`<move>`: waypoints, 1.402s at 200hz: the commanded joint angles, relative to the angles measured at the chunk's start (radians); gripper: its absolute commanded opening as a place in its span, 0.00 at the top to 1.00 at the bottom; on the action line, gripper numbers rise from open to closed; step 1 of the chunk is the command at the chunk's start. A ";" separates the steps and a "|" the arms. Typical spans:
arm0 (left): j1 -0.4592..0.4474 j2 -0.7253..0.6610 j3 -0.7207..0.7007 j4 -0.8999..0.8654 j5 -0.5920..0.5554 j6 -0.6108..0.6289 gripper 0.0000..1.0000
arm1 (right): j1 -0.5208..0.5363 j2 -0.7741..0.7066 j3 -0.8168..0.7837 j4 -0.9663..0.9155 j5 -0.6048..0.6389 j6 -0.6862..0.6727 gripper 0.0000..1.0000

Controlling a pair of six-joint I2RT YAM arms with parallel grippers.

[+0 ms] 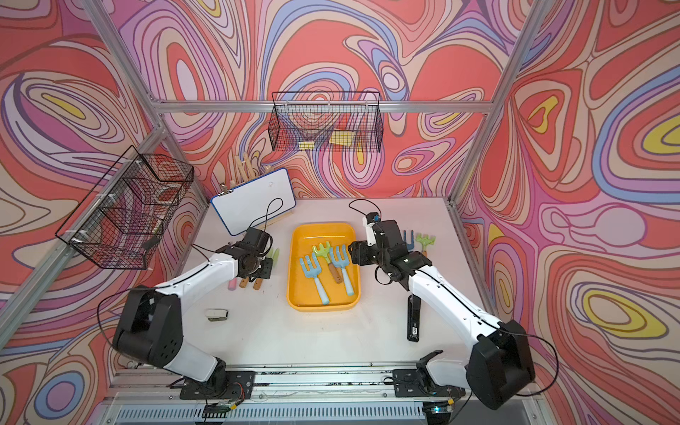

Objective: Take the hand rake out of the storage box
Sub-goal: Pick up the rake from the storage box.

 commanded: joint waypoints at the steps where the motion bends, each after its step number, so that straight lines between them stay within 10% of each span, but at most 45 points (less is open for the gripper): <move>1: -0.063 -0.131 -0.043 0.047 0.010 -0.040 0.44 | 0.023 0.045 0.060 -0.014 -0.009 -0.014 0.28; 101: -0.094 -0.247 -0.309 0.496 0.373 -0.256 0.40 | 0.107 0.432 0.389 -0.220 -0.059 -0.147 0.35; 136: -0.089 -0.270 -0.363 0.519 0.198 -0.180 0.41 | 0.184 0.529 0.409 -0.223 0.059 -0.145 0.42; 280: -0.088 -0.363 -0.357 0.499 0.124 -0.154 0.48 | 0.236 0.696 0.478 -0.374 0.212 -0.147 0.51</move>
